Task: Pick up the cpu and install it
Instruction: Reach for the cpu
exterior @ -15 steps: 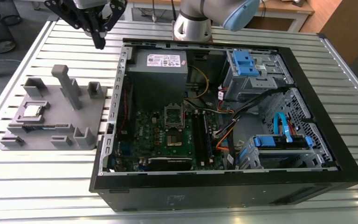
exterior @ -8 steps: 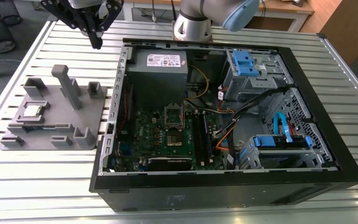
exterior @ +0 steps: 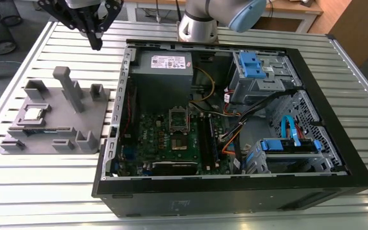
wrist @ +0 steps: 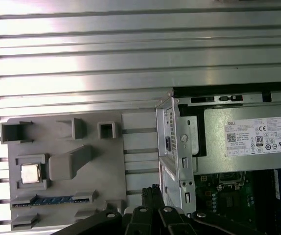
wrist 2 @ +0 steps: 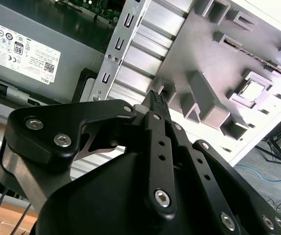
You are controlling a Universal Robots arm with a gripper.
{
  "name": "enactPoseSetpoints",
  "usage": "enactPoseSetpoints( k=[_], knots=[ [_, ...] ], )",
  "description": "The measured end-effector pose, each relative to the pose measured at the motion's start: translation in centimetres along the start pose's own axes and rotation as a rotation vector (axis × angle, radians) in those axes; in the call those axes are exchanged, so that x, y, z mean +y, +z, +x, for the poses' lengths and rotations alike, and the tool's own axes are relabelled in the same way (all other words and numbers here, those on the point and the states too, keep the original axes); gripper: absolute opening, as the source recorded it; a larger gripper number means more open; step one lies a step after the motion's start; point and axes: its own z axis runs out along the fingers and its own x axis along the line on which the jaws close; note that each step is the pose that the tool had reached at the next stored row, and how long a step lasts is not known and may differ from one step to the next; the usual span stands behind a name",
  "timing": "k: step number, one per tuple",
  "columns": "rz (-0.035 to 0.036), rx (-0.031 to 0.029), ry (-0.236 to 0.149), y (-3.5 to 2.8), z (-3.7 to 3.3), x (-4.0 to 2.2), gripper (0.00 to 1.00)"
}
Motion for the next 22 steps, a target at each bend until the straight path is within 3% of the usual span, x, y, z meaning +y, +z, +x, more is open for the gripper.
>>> enactPoseSetpoints(
  k=[22],
  knots=[
    [0.0000, -0.0005, 0.000, -0.04, 0.80, -0.06, 0.11]
  ],
)
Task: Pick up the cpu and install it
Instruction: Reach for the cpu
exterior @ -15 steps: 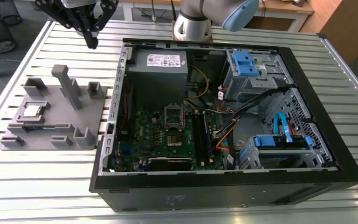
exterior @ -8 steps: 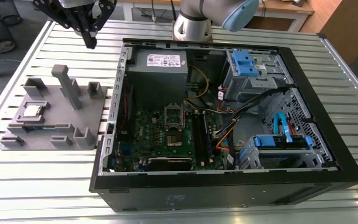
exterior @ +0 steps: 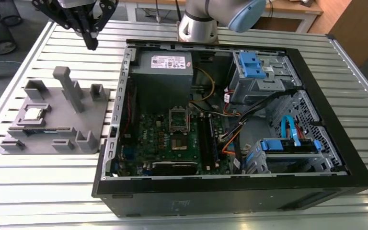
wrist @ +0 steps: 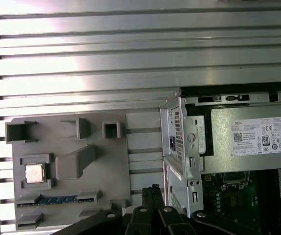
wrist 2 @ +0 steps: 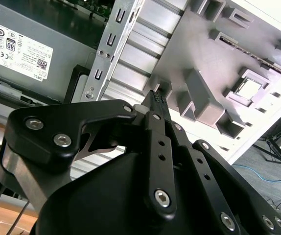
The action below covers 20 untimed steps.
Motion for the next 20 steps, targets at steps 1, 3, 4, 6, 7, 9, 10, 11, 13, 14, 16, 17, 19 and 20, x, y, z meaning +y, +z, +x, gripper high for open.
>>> enactPoseSetpoints(
  k=[1, 3, 4, 6, 7, 9, 10, 11, 13, 14, 16, 17, 19, 20],
  knots=[
    [-0.0001, -0.0001, 0.000, 0.00, 0.01, 0.00, 0.11],
    [0.0000, 0.0000, 0.000, 0.00, 0.06, -0.01, 0.11],
    [0.0000, -0.0001, 0.000, 0.00, 0.09, -0.01, 0.11],
    [0.0000, 0.0000, 0.000, 0.00, 0.10, -0.01, 0.11],
    [0.0000, 0.0000, 0.000, 0.00, 0.10, -0.01, 0.11],
    [0.0000, 0.0000, 0.000, 0.00, 0.10, -0.01, 0.11],
    [-0.0001, -0.0001, 0.000, 0.00, 0.10, -0.01, 0.11],
    [0.0000, 0.0000, 0.000, 0.00, 0.10, -0.01, 0.11],
    [-0.0001, -0.0001, 0.000, 0.00, 0.11, -0.01, 0.11],
    [-0.0001, -0.0001, 0.000, 0.00, 0.14, -0.01, 0.11],
    [0.0000, 0.0000, 0.000, -0.01, 0.23, -0.02, 0.11],
    [0.0000, 0.0000, 0.000, -0.01, 0.27, -0.02, 0.11],
    [0.0000, -0.0001, 0.000, -0.01, 0.39, -0.03, 0.11],
    [-0.0001, -0.0001, 0.000, -0.01, 0.45, -0.03, 0.11]
  ],
)
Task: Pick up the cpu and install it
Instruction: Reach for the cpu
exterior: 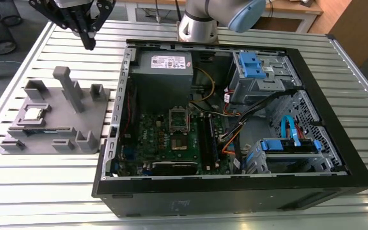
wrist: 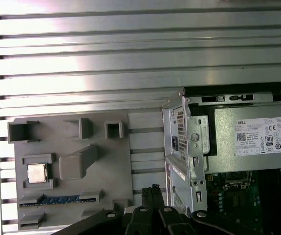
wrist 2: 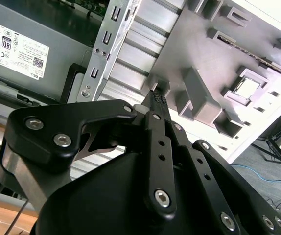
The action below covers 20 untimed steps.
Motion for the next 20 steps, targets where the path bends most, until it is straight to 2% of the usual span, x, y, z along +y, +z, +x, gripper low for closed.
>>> enactPoseSetpoints(
  k=[12, 20],
  knots=[
    [0.0000, 0.0000, 0.000, -0.01, 0.24, -0.02, 0.11],
    [0.0000, -0.0003, 0.000, -0.04, 1.16, -0.09, 0.11]
  ],
)
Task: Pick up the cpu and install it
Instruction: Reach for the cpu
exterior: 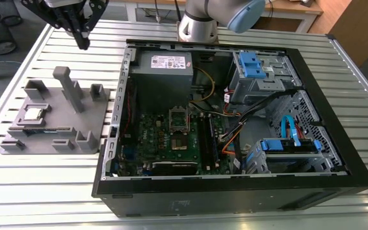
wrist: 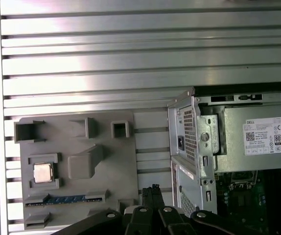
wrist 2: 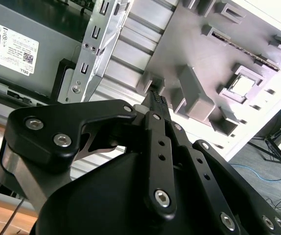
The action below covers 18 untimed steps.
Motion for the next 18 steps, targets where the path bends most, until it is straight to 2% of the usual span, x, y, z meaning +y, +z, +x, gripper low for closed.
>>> enactPoseSetpoints(
  k=[5, 7, 18],
  knots=[
    [-0.0002, -0.0012, 0.000, -0.03, 0.79, -0.06, 0.11],
    [-0.0001, -0.0021, 0.000, -0.06, 1.43, -0.11, 0.11],
    [-0.0002, -0.0025, 0.000, -0.10, 2.33, -0.17, 0.11]
  ],
)
